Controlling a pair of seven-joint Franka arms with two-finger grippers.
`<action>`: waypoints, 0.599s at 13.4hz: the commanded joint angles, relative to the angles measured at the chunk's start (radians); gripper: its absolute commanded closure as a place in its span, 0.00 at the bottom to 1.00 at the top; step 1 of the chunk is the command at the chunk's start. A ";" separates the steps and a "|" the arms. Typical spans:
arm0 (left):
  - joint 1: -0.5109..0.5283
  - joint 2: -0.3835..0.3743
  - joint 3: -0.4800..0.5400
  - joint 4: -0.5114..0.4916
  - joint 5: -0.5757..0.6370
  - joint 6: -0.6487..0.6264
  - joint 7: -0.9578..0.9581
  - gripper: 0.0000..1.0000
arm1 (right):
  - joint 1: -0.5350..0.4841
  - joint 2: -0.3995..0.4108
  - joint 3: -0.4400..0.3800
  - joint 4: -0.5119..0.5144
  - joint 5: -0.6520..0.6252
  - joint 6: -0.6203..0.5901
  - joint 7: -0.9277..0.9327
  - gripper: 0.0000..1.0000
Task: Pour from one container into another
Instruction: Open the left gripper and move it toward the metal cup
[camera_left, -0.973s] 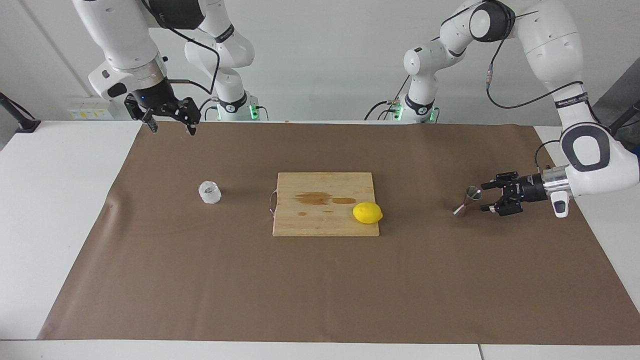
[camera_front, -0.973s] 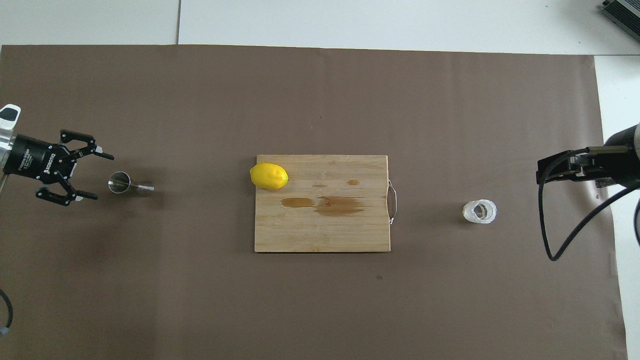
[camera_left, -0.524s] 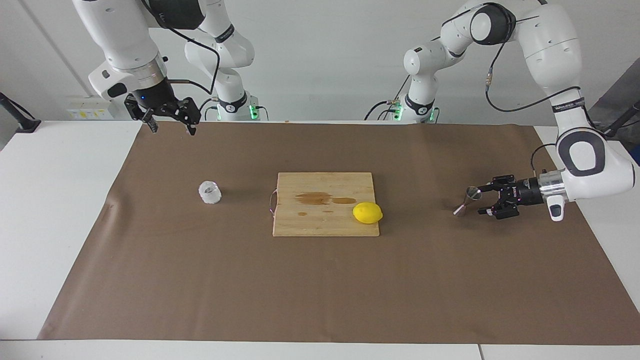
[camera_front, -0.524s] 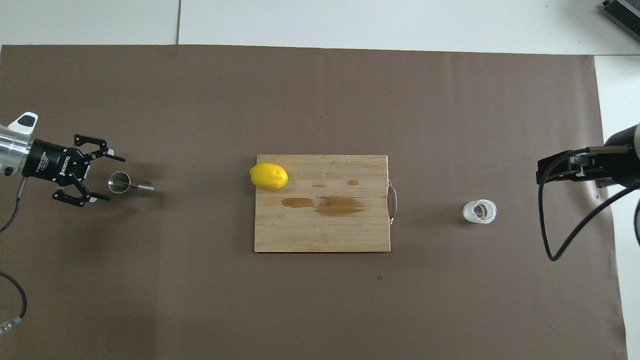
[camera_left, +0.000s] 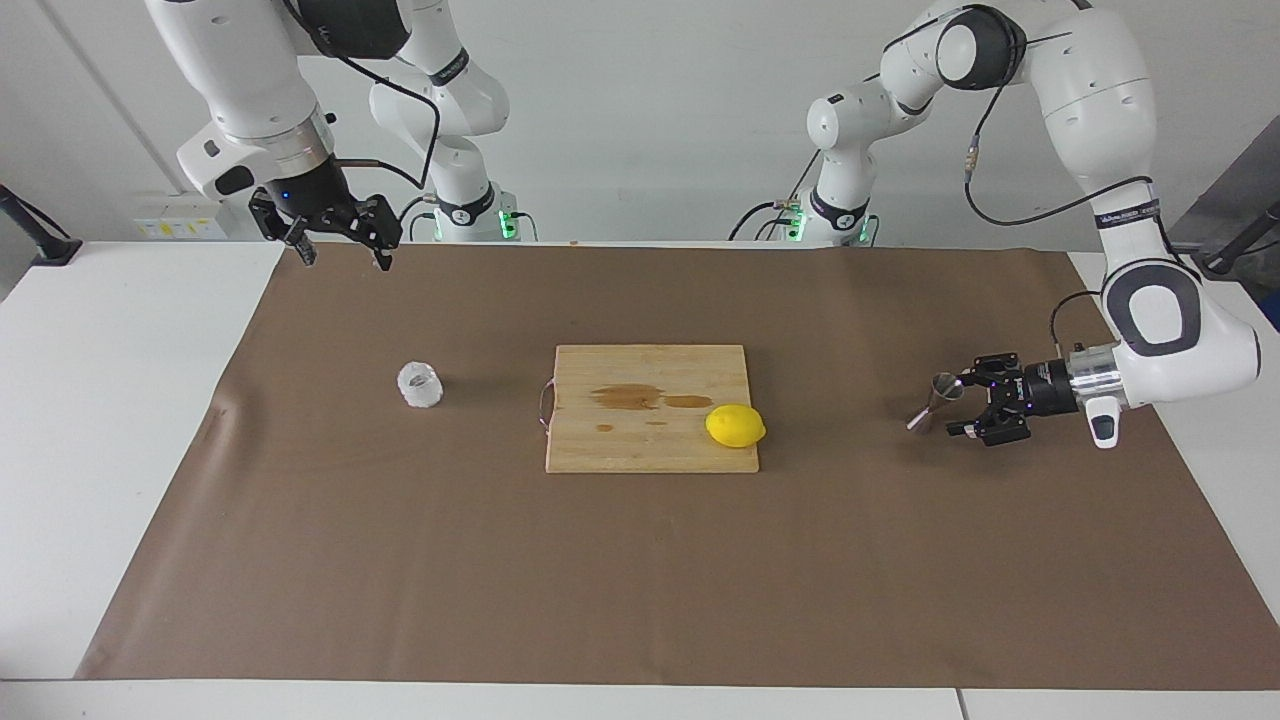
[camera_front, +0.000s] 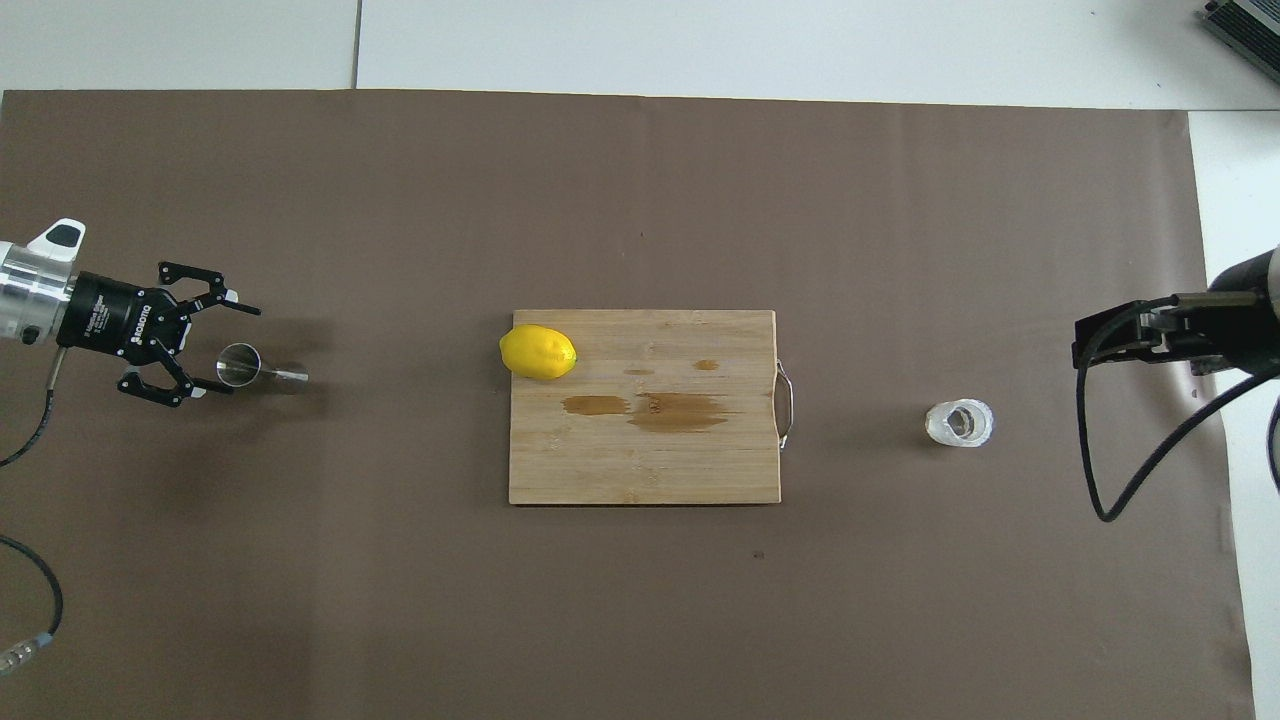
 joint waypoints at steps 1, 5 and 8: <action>-0.013 -0.042 0.010 -0.039 -0.016 0.001 -0.016 0.00 | -0.016 0.004 0.004 0.006 0.022 -0.010 -0.021 0.00; -0.011 -0.057 0.013 -0.062 -0.011 -0.019 -0.015 0.00 | -0.017 0.005 0.004 0.006 0.022 -0.010 -0.021 0.00; -0.013 -0.059 0.013 -0.065 -0.009 -0.028 -0.016 0.00 | -0.017 0.004 0.004 0.006 0.022 -0.010 -0.021 0.00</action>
